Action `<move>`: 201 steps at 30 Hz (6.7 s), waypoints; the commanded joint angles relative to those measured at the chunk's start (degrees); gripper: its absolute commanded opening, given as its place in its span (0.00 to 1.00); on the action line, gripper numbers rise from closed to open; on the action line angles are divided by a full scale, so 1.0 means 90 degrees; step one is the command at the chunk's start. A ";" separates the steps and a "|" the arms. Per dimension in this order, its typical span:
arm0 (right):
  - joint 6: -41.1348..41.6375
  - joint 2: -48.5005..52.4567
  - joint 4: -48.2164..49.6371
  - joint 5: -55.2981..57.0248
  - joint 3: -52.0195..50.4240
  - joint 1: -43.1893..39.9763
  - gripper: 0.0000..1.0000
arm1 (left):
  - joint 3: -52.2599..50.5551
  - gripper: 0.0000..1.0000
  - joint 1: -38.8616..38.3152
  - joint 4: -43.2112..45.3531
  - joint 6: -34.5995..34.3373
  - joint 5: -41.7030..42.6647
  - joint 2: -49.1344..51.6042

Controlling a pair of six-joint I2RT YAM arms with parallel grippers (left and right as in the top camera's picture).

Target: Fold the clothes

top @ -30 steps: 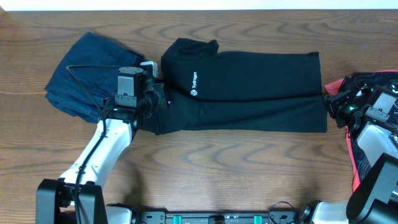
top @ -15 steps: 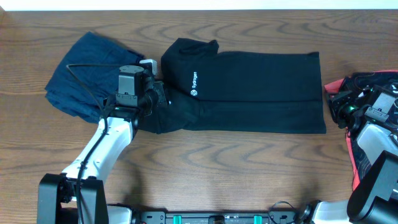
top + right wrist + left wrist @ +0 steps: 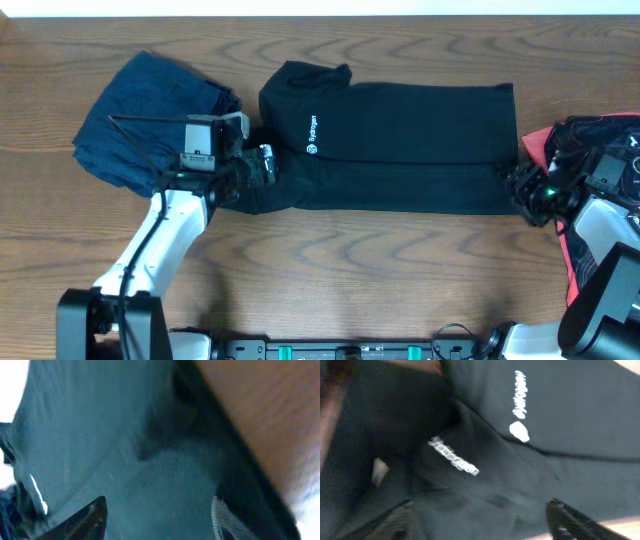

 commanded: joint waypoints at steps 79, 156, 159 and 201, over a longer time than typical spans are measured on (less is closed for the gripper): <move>-0.0804 -0.3160 -0.2659 0.0151 0.1545 0.1183 0.55 | 0.1265 0.63 -0.0896 -0.0396 0.0695 -0.2169 0.1605; -0.0828 -0.3084 -0.2990 0.1032 0.1545 0.1183 0.63 | 0.1970 0.06 -0.1127 0.1537 0.0981 -0.1302 0.3111; -0.0828 -0.3084 -0.2975 0.1037 0.1545 0.1180 0.63 | 0.2108 0.06 -0.1127 0.1401 0.0988 -0.1292 0.2931; -0.0823 0.1443 -0.2178 0.2616 0.1277 0.0634 0.44 | 0.2033 0.71 -0.0410 -0.3011 0.1154 -0.1792 0.2399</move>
